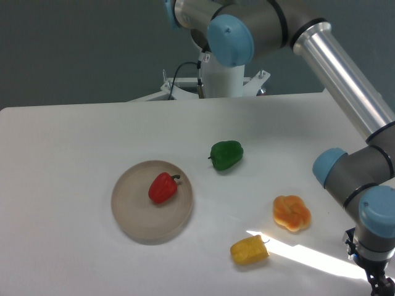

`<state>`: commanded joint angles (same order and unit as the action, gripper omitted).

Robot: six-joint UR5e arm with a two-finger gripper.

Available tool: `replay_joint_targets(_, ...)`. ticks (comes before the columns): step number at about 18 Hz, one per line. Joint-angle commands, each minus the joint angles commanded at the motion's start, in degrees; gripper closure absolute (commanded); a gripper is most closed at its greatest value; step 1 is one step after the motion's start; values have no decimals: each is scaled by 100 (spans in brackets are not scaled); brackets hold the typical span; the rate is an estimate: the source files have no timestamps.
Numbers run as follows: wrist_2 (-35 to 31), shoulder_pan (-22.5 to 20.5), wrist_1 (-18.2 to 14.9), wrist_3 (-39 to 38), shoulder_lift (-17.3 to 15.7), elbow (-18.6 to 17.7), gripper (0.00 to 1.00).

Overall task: Pick up the red pepper from the plate
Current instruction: 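Start moving the gripper from its raised pose toward the table, then swing the gripper over the plate and lower it onto the red pepper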

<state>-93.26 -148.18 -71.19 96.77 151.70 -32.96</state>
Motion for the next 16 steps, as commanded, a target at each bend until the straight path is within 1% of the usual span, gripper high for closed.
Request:
replay_joint_targets(4, -8, 44, 0, -167, -35, -9, 0)
replay_joint_targets(6, -8, 158, -9, -185, -88, -53, 0)
replay_joint_targets(9, -8, 211, -17, -289, -307, -351, 0)
replay_joint_targets(11, -8, 342, -26, -413, -439, -527, 0)
replay_joint_targets(12, -8, 430, -26, -552, -561, -728, 0)
replay_joint_targets(13, 0, 483, -18, -728, -745, -1017, 0)
replay_joint_targets(15, 70, 579, -44, -1027, -1036, -1387, 0)
replay_joint_targets(16, 201, 650, -87, -1316, -1298, -1737, 0)
